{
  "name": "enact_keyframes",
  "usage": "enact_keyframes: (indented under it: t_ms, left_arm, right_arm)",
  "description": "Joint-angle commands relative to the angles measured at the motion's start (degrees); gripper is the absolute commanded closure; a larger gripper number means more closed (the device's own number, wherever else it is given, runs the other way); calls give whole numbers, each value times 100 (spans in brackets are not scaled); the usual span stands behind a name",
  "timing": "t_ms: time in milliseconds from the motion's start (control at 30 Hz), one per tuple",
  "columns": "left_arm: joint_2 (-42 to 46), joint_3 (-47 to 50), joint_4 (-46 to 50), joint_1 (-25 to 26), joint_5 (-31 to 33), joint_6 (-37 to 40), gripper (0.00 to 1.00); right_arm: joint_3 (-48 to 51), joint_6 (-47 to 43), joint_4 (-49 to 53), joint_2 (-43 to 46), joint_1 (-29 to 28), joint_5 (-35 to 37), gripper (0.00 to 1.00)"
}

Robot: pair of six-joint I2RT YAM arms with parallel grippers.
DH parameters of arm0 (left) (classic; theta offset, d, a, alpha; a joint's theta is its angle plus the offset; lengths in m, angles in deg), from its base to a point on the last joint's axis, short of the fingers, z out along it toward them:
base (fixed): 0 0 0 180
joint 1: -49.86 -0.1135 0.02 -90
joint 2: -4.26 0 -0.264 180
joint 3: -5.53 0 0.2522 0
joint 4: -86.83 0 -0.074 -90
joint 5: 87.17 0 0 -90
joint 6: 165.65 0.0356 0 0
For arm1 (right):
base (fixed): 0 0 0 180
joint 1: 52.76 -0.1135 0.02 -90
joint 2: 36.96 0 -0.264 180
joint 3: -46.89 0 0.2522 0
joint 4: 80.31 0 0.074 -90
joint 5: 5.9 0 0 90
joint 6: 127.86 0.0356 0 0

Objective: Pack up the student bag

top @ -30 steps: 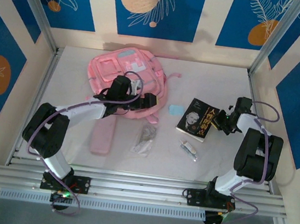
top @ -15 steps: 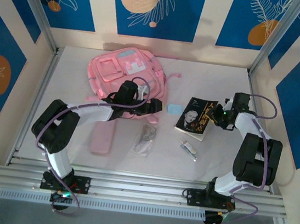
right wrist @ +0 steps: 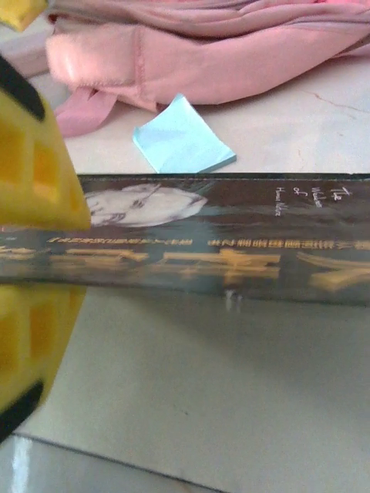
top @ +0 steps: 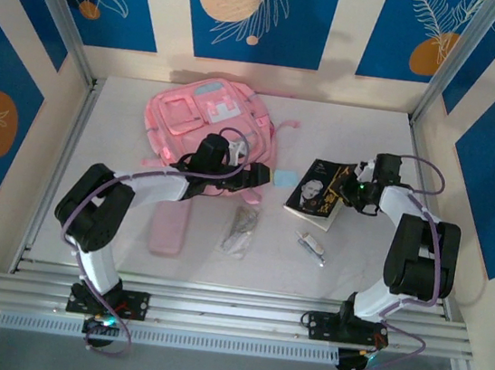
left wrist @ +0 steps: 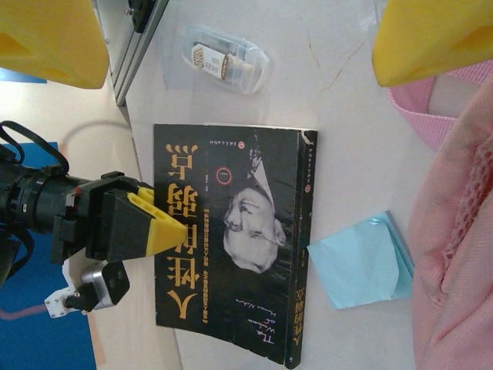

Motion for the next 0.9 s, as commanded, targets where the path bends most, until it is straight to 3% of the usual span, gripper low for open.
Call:
enact_keyframes:
  t_ms: [0, 67, 400, 633, 867]
  left_arm:
    - [-107, -70, -298, 80, -121, -106, 12]
    - [-172, -32, -542, 72, -101, -194, 12]
    - [-971, -332, -1574, 75, -79, -818, 10]
    - [-1306, -33, -2550, 145, 82, -1512, 10]
    - [-1348, 267, -2779, 225, 188, -1642, 9]
  right_arm:
    - [-148, 52, 75, -9, -72, -192, 93]
    - [-213, 52, 117, 84, -108, -292, 100]
    - [-776, -60, 596, 625, -543, -1488, 100]
    - [-943, 324, 311, 744, -858, -2212, 100]
    - [-1160, 700, -87, 700, -1335, -2608, 100]
